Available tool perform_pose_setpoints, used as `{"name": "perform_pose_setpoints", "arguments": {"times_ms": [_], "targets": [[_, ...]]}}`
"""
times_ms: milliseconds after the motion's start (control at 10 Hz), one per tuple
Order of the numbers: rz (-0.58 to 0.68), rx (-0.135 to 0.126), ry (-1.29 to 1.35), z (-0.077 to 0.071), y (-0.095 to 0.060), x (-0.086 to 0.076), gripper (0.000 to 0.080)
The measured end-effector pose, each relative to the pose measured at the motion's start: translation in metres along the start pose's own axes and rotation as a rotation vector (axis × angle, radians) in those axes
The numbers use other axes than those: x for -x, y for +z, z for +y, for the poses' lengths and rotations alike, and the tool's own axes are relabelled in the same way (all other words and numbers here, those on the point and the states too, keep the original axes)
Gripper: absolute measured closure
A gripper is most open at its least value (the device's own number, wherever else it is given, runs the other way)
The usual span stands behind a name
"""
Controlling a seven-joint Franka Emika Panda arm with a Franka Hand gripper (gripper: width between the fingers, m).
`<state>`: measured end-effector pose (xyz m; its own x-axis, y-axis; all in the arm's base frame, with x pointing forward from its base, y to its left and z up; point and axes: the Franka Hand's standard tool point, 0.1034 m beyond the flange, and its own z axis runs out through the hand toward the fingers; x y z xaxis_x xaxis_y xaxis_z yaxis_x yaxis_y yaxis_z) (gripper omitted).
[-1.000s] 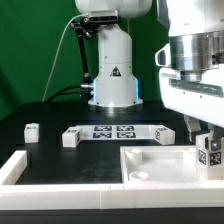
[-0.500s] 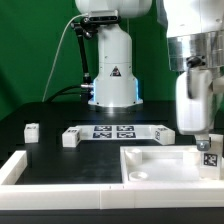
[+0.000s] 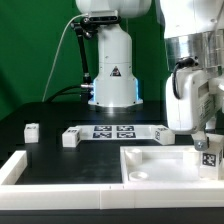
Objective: Assemble one leg
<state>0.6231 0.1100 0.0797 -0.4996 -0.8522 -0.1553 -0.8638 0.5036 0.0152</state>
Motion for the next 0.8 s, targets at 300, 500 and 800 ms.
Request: {"name": "perform_pose_setpoints", "arguments": {"times_ms": [300,500,800], "targets": [[0.000,0.000,-0.071,-0.0010,0.0000,-0.0008,0.0323],[0.005,0.001,-0.276,-0.0012,0.0004,-0.0014,0.0160],[0.018,0.023,-0.544,0.0000,0.0007,-0.0025,0.0151]]}}
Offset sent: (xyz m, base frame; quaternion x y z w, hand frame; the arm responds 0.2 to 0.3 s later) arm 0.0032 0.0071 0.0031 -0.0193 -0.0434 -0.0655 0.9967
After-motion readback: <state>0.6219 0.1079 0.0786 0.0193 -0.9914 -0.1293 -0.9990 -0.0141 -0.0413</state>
